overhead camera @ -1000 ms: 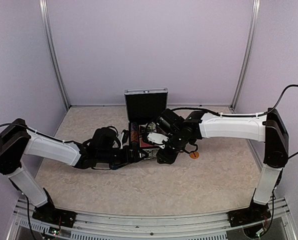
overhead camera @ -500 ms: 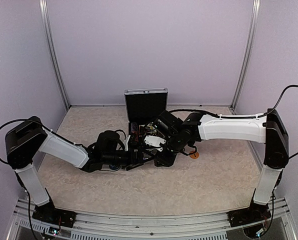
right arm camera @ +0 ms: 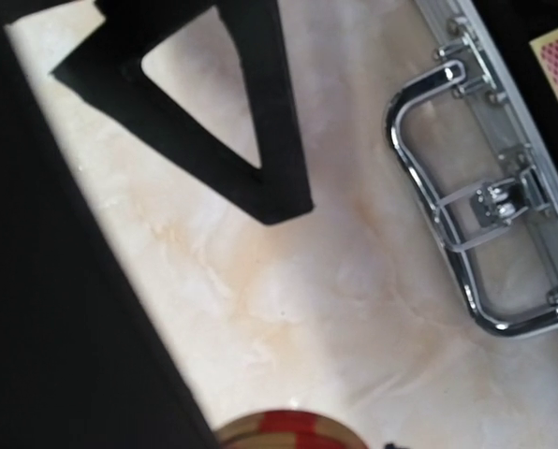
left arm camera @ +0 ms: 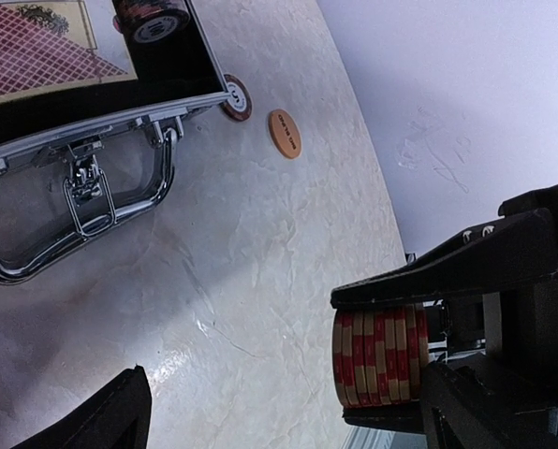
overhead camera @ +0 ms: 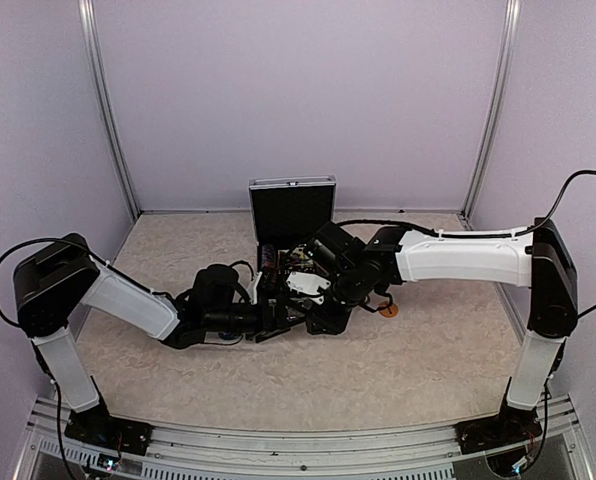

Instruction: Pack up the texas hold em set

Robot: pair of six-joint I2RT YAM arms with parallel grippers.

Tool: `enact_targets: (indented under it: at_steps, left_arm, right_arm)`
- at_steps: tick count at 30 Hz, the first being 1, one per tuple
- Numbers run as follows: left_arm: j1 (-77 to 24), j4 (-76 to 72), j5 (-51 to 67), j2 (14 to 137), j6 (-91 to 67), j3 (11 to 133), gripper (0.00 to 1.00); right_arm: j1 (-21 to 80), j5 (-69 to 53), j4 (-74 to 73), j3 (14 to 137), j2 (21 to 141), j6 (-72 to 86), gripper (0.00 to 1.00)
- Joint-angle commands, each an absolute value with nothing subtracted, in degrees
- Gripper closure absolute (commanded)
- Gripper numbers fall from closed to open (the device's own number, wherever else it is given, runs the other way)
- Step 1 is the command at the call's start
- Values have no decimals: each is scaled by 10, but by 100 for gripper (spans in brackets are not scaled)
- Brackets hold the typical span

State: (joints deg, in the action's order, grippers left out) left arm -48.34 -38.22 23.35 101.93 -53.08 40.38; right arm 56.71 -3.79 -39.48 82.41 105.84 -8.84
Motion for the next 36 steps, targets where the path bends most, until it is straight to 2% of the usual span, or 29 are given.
enact_targets:
  at_steps: [1,15,36]
  left_arm:
    - [-489,-436,221,1019,-543,396,1]
    - [-494,-479,211,987,-530,370,1]
    - [-504,-511,269,1046,-509,406,1]
  right_arm:
    - [581,-44,-391,812,1053,-96,100]
    - [582,-44,-391,801,1058,-97,100]
    - [595,-85,-389,799,1036,-110,100]
